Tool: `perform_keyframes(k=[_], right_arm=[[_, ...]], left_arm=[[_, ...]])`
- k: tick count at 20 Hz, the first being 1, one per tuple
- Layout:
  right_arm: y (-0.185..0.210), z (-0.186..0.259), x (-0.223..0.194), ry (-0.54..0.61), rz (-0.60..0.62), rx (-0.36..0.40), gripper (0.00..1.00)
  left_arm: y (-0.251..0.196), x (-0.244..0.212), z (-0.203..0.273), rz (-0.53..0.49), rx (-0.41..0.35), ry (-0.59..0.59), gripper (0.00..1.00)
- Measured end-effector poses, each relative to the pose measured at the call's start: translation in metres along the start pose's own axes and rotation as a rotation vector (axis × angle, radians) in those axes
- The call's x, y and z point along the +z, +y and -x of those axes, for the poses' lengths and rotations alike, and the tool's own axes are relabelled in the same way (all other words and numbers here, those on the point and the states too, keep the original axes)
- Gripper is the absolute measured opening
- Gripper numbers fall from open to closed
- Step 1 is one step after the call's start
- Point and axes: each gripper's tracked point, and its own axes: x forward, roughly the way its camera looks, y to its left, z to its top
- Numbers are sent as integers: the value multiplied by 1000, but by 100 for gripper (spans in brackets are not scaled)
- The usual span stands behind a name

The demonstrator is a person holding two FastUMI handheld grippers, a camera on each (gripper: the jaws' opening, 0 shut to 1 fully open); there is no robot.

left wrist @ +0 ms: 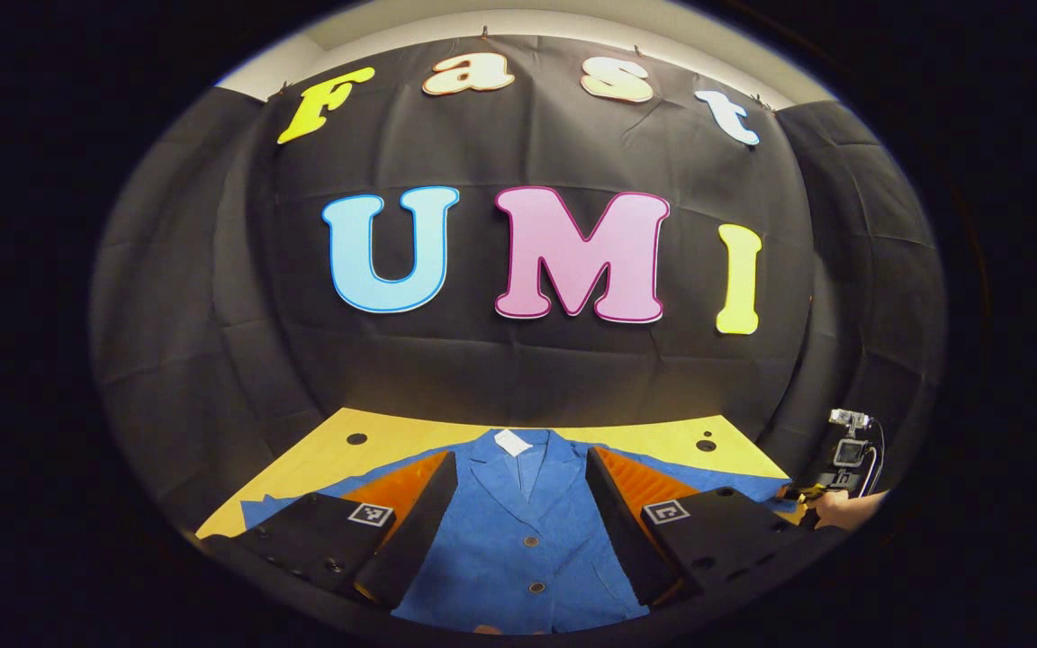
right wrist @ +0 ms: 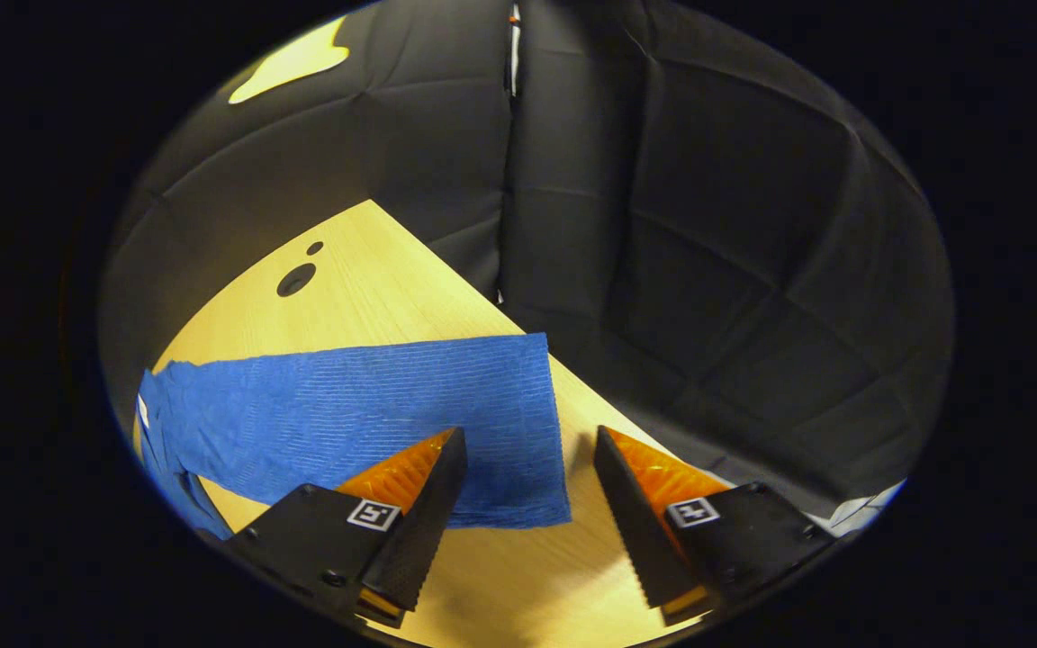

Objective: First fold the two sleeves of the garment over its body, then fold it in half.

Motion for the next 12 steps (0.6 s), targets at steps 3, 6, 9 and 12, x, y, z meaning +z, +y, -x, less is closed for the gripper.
perform_keyframes(k=[3,6,9,12], right_arm=[[12,-2,-1,21,18,13,52],[23,-2,-3,56,-12,26,13],[33,-6,-4,65,-22,112,2],[41,-3,-6,77,-51,197,1]], left_arm=[[-4,-2,3,2,-10,5,83],[0,0,7,-10,-7,-4,83],[6,-1,7,-8,4,3,83],[13,0,12,-10,17,-4,83]])
